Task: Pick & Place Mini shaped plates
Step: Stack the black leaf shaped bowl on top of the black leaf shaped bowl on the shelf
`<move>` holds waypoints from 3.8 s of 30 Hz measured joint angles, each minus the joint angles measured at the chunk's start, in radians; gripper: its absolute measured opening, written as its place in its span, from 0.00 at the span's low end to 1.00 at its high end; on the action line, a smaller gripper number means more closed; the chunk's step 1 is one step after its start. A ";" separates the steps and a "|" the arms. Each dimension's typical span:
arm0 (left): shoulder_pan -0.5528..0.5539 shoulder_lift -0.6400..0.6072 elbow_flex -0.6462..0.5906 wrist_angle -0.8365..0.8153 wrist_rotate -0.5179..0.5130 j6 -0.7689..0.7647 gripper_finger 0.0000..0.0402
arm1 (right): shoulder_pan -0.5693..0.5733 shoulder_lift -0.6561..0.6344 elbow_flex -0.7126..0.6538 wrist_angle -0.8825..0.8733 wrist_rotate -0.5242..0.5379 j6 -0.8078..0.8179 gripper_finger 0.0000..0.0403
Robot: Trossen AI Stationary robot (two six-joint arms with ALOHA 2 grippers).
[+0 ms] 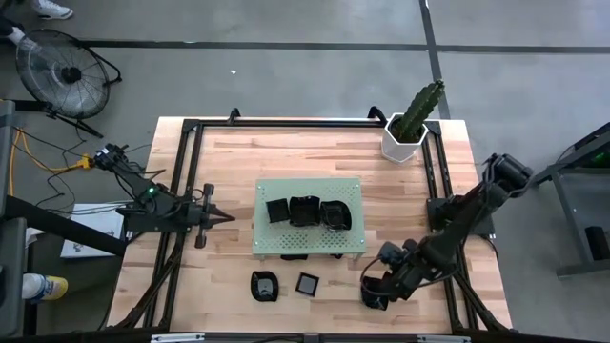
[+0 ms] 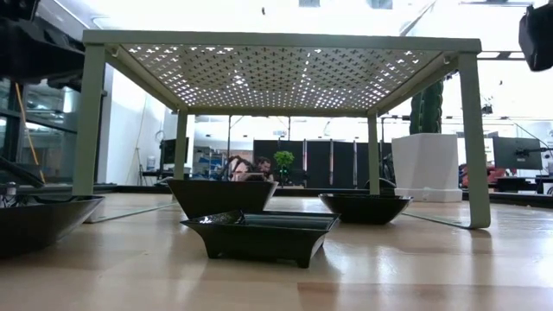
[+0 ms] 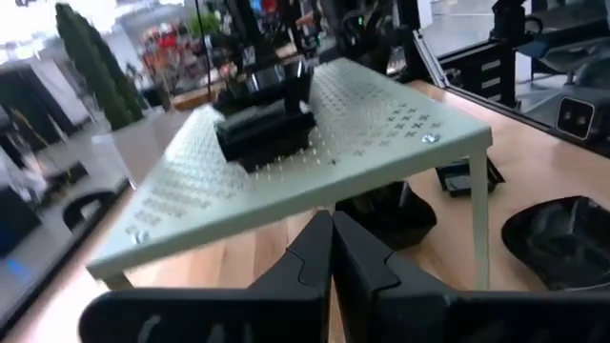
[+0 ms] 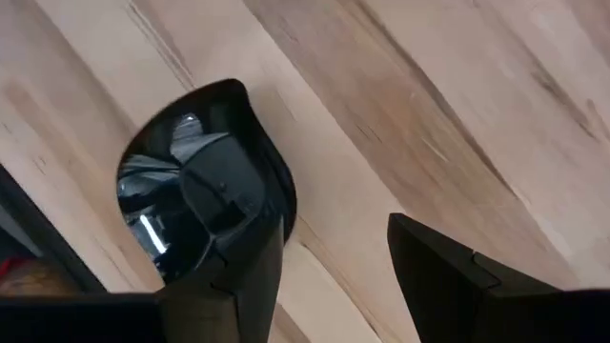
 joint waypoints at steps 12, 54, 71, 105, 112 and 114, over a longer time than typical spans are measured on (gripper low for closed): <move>0.000 0.001 -0.050 0.156 -0.005 0.185 0.00 | 0.000 0.084 0.000 0.138 0.012 -0.031 0.46; 0.000 0.074 -0.065 0.174 -0.002 0.212 0.00 | -0.002 0.158 0.000 0.182 -0.003 -0.069 0.36; 0.000 0.074 -0.065 0.175 -0.002 0.212 0.00 | -0.003 0.158 0.000 0.176 -0.003 -0.069 0.13; 0.000 0.074 -0.065 0.174 -0.002 0.208 0.00 | -0.003 -0.240 0.000 0.184 0.165 0.009 0.00; 0.000 0.074 -0.065 0.174 -0.003 0.208 0.00 | -0.058 -0.331 0.000 0.184 0.184 -0.102 0.00; 0.000 0.074 -0.065 0.174 -0.003 0.209 0.00 | -0.097 -0.349 0.000 0.183 0.164 -0.148 0.00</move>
